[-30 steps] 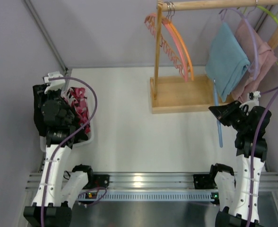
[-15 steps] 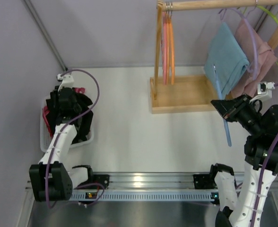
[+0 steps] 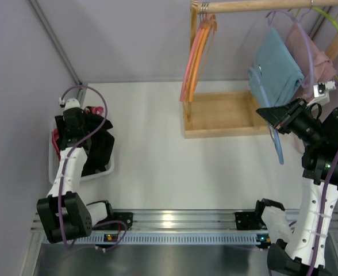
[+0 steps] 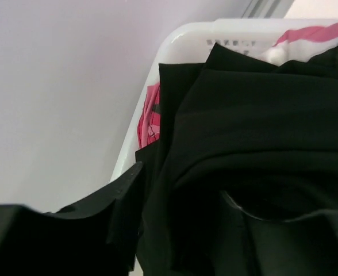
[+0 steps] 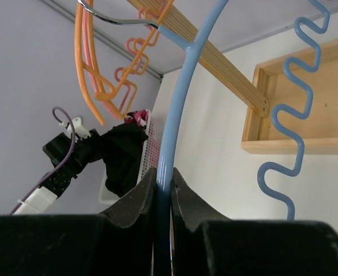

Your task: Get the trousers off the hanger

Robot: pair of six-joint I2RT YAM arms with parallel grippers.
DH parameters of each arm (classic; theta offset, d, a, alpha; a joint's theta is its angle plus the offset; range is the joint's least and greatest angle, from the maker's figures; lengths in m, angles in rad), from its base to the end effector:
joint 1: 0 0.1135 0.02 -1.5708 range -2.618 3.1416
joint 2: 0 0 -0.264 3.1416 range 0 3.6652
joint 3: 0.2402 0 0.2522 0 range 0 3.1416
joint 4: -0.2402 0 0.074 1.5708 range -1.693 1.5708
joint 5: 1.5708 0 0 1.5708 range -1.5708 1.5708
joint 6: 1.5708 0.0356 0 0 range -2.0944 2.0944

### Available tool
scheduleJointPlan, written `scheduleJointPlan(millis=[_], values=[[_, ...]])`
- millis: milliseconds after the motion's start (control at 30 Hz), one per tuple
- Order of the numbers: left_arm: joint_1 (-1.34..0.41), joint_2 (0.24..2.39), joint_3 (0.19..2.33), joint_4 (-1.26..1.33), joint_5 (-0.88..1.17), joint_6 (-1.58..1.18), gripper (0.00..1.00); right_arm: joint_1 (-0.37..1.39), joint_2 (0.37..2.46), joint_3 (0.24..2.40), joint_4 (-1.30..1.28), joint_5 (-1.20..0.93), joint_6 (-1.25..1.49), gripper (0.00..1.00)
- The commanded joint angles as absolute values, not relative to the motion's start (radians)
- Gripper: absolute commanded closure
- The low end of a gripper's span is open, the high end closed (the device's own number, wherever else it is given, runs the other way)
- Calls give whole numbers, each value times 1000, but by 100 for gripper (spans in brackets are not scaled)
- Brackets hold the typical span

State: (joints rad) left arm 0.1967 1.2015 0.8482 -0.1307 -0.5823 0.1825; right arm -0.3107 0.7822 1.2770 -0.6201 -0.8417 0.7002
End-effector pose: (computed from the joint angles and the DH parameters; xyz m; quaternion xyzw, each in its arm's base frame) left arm 0.2581 0.0714 0.2830 -0.1542 0.8189 0.3346 0.4401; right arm 0.1193 -0.0104 0.4565 0.0950 0.7298 0.4174 0.5330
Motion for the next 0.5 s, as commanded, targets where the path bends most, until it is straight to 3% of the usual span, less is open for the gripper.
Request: scheduleJointPlan(millis=[0, 133, 167, 200, 300, 467], values=[[201, 1128, 908, -225, -523, 126, 45, -318, 807, 1319, -454, -888, 753, 100], [204, 1048, 942, -279, -410, 65, 17, -290, 845, 1338, -379, -887, 811, 100], [204, 1019, 942, -279, -311, 58, 6, -282, 856, 1336, -349, -881, 825, 100], [204, 965, 943, -278, -264, 51, 2, -273, 870, 1333, -328, -865, 839, 100], [204, 913, 971, -278, -175, 22, 2, -233, 899, 1328, -256, -810, 887, 100], [203, 907, 1049, -291, -202, 20, 2, -124, 974, 1426, -284, -645, 865, 100]])
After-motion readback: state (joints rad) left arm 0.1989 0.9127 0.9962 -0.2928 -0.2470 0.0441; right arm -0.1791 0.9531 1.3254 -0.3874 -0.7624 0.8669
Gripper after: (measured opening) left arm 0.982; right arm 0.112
